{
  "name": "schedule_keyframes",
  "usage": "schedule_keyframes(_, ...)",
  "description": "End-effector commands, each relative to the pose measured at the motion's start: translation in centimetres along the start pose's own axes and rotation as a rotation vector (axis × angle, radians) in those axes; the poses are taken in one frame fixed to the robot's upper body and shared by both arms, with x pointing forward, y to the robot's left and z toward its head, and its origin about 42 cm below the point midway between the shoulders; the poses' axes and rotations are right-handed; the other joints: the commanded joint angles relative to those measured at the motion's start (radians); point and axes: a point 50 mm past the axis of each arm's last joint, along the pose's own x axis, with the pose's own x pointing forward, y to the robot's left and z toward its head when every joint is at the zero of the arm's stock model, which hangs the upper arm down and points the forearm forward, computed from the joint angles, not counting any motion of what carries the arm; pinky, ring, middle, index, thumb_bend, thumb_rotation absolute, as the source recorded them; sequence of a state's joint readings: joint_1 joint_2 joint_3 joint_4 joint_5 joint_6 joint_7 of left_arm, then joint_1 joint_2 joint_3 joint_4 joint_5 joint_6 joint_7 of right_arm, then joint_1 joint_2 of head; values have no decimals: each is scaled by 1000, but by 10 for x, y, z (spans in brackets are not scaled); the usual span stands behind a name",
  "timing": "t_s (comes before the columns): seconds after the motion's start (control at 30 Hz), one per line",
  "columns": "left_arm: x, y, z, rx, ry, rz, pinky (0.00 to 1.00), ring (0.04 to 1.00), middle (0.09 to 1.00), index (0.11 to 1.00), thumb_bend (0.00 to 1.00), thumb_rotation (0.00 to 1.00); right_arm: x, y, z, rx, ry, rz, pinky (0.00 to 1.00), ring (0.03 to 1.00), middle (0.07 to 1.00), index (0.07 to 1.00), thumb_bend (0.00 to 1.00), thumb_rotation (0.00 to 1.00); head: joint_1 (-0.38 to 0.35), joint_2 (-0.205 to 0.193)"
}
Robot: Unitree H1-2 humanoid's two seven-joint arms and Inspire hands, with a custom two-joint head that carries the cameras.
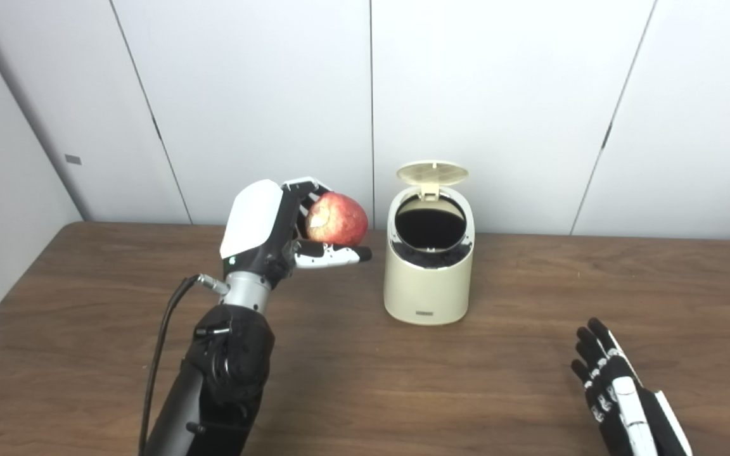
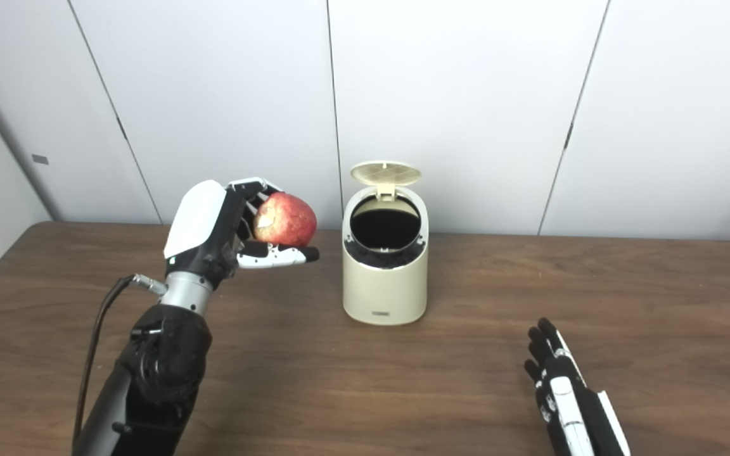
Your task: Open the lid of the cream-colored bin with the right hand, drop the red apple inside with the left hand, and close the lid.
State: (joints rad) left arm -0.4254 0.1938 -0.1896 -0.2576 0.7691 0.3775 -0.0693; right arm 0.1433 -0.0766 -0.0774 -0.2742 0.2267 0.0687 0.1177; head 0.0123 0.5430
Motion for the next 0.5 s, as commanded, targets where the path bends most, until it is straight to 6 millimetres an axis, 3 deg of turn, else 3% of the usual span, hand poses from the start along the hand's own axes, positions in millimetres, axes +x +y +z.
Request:
schedule_keyframes(0.0, 14, 13, 23, 2, -89, 78, 348, 368, 462, 524, 498, 0, 1, 4, 7, 13, -69, -7, 988, 990, 960, 941, 452, 808, -6, -1)
schedule_keyframes(0.47, 50, -38, 61, -64, -165, 40, 343, 369, 459, 520, 498, 0, 1, 9, 3, 24, -80, -12, 981, 985, 956, 945, 465, 808, -19, -7)
